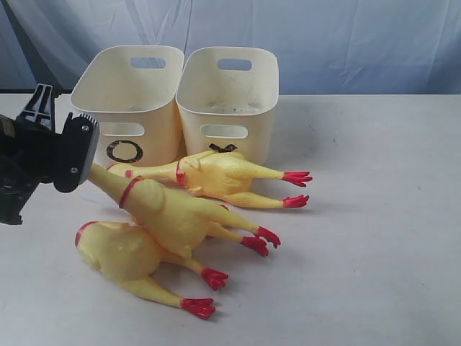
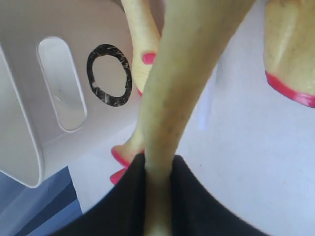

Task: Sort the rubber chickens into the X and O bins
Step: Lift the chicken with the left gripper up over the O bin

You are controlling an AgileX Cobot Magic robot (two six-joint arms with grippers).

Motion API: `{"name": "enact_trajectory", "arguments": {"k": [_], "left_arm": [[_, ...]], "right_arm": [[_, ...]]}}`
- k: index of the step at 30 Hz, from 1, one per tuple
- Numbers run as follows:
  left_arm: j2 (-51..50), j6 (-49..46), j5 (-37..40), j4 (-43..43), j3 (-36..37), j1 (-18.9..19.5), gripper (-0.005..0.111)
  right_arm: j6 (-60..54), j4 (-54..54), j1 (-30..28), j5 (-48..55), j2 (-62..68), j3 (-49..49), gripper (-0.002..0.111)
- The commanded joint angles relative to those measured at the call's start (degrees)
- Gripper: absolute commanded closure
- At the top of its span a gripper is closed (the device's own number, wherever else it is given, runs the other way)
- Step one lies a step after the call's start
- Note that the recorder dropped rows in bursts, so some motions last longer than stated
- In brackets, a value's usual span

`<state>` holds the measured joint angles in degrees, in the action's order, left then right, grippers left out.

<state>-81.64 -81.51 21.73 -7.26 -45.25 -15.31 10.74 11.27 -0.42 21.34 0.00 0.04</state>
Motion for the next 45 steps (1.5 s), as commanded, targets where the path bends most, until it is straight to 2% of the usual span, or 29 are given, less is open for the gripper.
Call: {"name": "enact_trajectory", "arguments": {"k": [1,15,30,35,45], "left_arm": [[0.88,0.59,2.3,1.41,-0.03,-0.19,0.107],[3.79,0.59,2.35,4.11,-0.03,-0.19,0.107],[8.43,0.59,2.89,11.85,-4.71,-0.19,0.107],[9.99,0.59,5.42,12.29,-6.12,-0.19,0.107],[13.02,14.6,5.23,12.25,-10.79,-0.19,0.107]], "right_arm": [[-0.22,-0.07,-0.18,-0.67,0.0,-0.04,0.108],[-0.22,-0.07,-0.18,-0.67,0.0,-0.04,0.108],[-0.22,-0.07,-0.18,-0.67,0.0,-0.04,0.108],[-0.22,-0.07,-0.18,-0.67,0.0,-0.04,0.108],[-0.22,-0.07,-0.18,-0.67,0.0,-0.04,0.108]]}}
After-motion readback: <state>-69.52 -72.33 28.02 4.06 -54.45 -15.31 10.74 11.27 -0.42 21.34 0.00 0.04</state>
